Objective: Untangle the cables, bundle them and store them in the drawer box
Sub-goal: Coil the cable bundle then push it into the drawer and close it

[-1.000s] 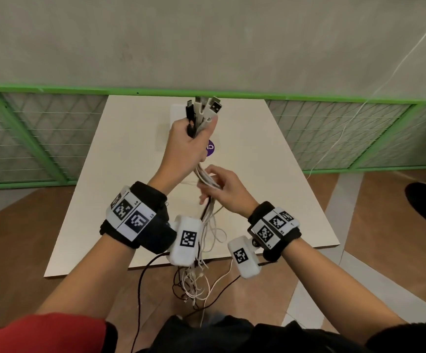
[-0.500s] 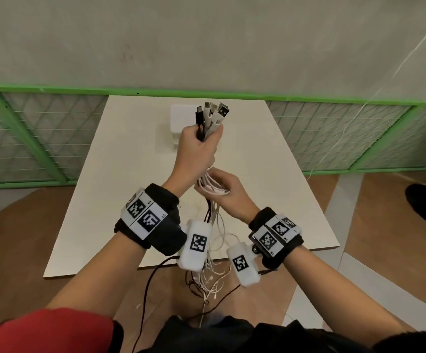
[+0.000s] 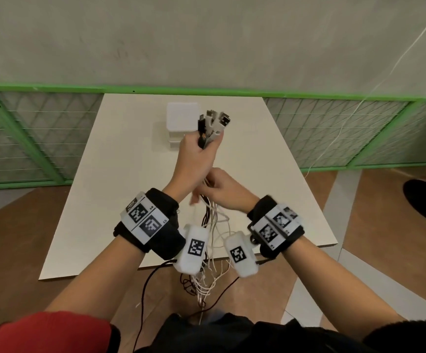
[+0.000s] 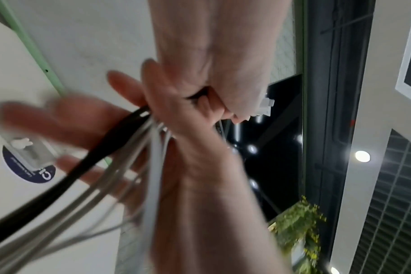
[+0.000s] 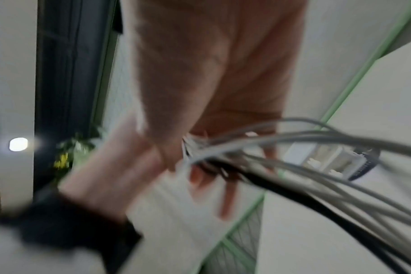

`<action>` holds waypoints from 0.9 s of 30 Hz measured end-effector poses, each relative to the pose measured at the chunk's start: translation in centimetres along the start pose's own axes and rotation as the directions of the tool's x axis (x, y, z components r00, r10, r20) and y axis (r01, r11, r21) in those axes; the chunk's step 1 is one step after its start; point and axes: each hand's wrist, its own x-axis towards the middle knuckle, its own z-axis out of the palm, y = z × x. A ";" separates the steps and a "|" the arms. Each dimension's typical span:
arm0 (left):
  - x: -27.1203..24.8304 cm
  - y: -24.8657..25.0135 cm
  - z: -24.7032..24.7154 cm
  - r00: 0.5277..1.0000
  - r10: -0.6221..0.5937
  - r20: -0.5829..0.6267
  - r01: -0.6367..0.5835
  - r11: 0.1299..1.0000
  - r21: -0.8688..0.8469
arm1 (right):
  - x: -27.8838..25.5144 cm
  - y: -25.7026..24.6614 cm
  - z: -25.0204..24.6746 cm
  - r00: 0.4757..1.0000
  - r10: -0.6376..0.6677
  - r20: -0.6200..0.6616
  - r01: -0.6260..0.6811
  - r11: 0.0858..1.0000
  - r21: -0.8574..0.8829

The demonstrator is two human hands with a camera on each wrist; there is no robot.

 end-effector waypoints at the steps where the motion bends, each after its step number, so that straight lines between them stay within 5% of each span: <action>1: 0.2 0.1 0.1 0.999 -0.043 -0.014 0.042 0.996 -0.080 | -0.1 0.3 1.1 0.995 -0.007 -0.104 0.011 0.999 0.039; 3: 0.5 0.2 0.0 0.990 -0.137 -0.020 0.130 0.969 -0.211 | -0.3 1.1 2.8 0.971 0.002 -0.240 0.022 0.995 0.100; 5: 0.6 -0.1 -0.3 0.985 -0.169 -0.032 0.156 0.957 -0.245 | -0.2 1.5 3.2 0.974 0.007 -0.225 0.022 0.992 0.125; 11: 1.1 -0.2 -1.6 0.985 -0.162 -0.056 0.143 0.958 -0.250 | 0.0 0.2 1.4 0.976 0.055 0.209 -0.138 0.902 0.410; 15: 1.4 -0.1 -2.7 0.986 -0.151 -0.075 0.136 0.976 -0.168 | -0.3 0.4 -1.0 0.934 0.153 0.324 -0.222 0.957 0.187; 20: 0.7 -1.2 -2.9 0.996 -0.080 0.039 0.069 0.972 0.225 | 0.5 -0.2 -2.9 0.984 0.178 0.022 -0.179 0.984 0.023; 23: -0.3 -1.1 -2.4 0.992 -0.019 0.124 -0.025 0.938 0.346 | 1.6 -0.8 -3.3 0.963 0.158 -0.216 -0.171 0.984 -0.045; 27: -0.5 -0.8 -2.8 0.976 -0.084 0.201 -0.011 0.902 0.433 | 2.1 -1.9 -3.3 0.925 0.342 -0.167 -0.325 0.938 0.123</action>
